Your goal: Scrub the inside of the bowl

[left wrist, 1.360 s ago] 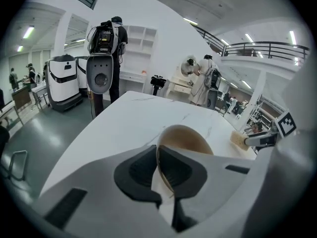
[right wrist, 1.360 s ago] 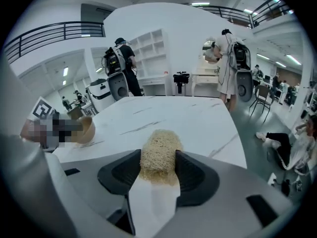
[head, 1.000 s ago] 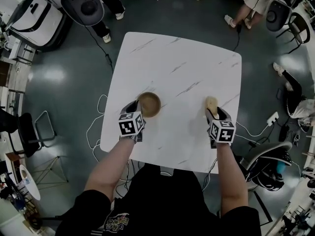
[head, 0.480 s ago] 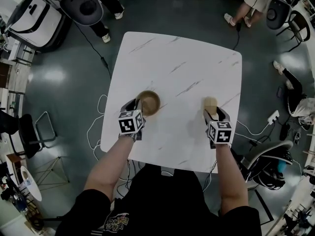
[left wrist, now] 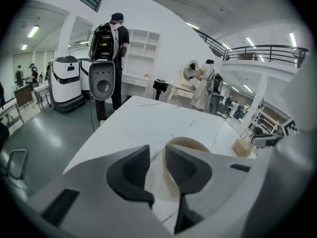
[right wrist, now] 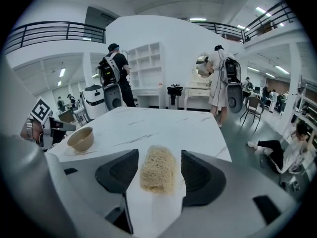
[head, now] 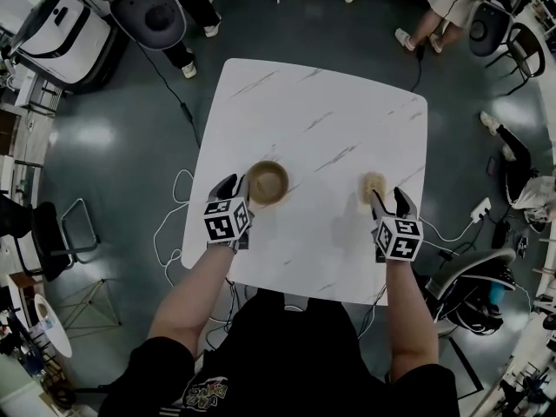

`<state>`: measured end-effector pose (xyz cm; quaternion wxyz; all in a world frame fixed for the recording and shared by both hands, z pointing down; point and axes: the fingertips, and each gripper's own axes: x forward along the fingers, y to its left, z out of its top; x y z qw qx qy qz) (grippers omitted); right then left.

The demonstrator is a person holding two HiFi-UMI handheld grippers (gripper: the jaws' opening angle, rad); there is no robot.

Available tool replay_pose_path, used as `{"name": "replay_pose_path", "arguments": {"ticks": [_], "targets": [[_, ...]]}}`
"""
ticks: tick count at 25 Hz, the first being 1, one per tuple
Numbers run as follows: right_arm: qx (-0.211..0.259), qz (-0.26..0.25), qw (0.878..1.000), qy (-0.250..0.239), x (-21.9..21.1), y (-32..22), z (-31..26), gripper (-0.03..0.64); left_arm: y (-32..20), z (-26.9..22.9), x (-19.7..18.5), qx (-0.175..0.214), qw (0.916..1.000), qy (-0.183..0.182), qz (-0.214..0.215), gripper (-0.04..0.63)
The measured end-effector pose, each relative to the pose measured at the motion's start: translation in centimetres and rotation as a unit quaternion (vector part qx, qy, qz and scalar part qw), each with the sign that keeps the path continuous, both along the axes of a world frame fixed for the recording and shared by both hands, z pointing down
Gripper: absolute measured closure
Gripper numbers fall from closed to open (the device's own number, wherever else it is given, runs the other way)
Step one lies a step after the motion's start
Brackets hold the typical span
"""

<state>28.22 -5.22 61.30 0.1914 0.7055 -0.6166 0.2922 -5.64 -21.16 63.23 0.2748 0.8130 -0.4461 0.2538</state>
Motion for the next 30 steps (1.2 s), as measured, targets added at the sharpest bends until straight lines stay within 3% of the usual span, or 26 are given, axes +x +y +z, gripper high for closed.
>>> {"name": "replay_pose_path", "arguments": {"ticks": [6,10,12,14,25,30], "targets": [[0.034,0.028,0.999,-0.011,-0.9,0.1,-3.1,0.354,0.2,-2.4,-2.0,0.018,0.9997,0.017,0.006,0.497],[0.048,0.031,0.998,-0.012,-2.8,0.7,-4.8,0.369,1.3,-4.2,-3.0,0.032,0.9988,0.023,0.027,0.570],[0.054,0.034,0.998,-0.002,-4.0,1.1,-5.5,0.538,2.0,-4.9,-3.4,0.040,0.9981,0.026,0.040,0.585],[0.063,0.032,0.997,-0.002,-5.5,1.5,-6.3,0.586,2.8,-5.7,-3.7,0.046,0.9970,0.030,0.054,0.589],[0.094,-0.012,0.995,-0.038,-14.5,4.7,-9.8,0.594,10.2,-8.7,-3.7,0.030,0.9896,0.071,0.122,0.589],[0.112,-0.034,0.991,-0.069,-16.9,6.7,-11.4,0.594,14.9,-9.7,-3.2,0.022,0.9879,0.089,0.125,0.589]]}}
